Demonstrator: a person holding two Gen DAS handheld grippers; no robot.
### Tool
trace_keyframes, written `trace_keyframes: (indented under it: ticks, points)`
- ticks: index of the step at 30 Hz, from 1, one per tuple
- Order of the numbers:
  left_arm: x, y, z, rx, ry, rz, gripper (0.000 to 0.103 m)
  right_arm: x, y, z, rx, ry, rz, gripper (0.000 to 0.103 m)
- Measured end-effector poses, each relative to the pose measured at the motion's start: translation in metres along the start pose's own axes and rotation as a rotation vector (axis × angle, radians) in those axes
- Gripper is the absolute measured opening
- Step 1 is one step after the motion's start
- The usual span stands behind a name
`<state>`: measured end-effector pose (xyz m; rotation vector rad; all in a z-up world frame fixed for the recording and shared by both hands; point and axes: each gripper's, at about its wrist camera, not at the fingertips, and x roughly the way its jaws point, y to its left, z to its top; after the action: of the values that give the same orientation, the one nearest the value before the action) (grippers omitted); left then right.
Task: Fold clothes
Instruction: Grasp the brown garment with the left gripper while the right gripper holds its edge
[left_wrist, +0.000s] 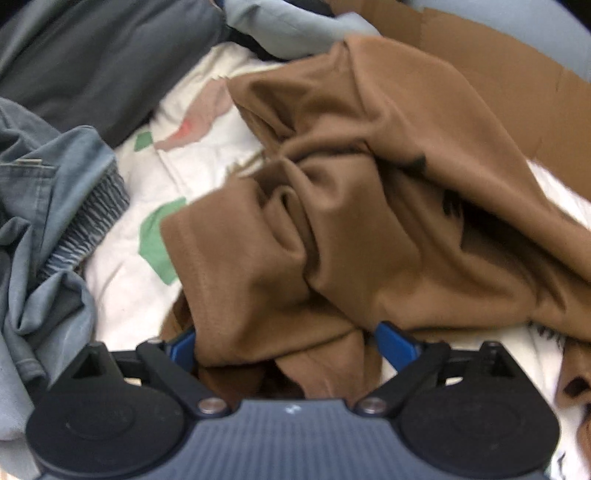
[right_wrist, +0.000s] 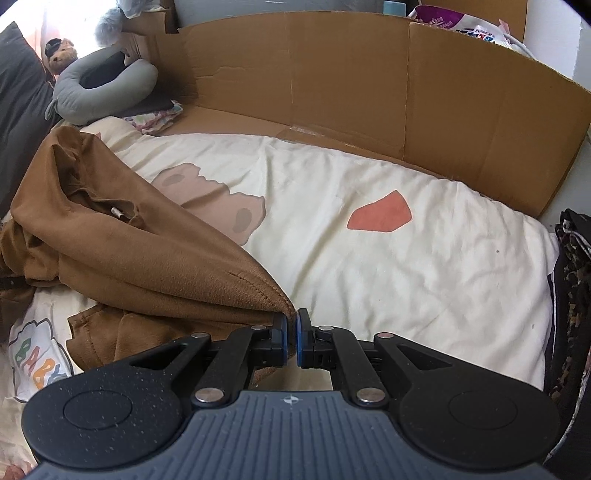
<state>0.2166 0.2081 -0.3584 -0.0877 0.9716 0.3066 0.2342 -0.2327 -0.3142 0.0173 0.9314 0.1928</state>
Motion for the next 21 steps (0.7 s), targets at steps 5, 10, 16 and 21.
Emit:
trace_keyframes:
  ticks: [5,10,16,21]
  points:
    - [0.003,0.001,-0.013,-0.012,0.012,0.015,0.068,0.001,0.0,-0.004,0.0,0.012,0.007,0.002]
    - [-0.007,0.001,-0.015,0.02,0.003,-0.002,0.012,0.002,-0.001,-0.006,0.005,0.017,0.016,0.002]
    - [-0.042,-0.001,-0.011,0.044,-0.027,-0.085,0.008,-0.002,-0.001,-0.004,0.012,0.006,0.019,0.002]
    - [-0.076,0.002,-0.014,0.106,-0.024,-0.145,0.008,-0.008,-0.007,-0.004,0.031,0.003,0.002,0.002]
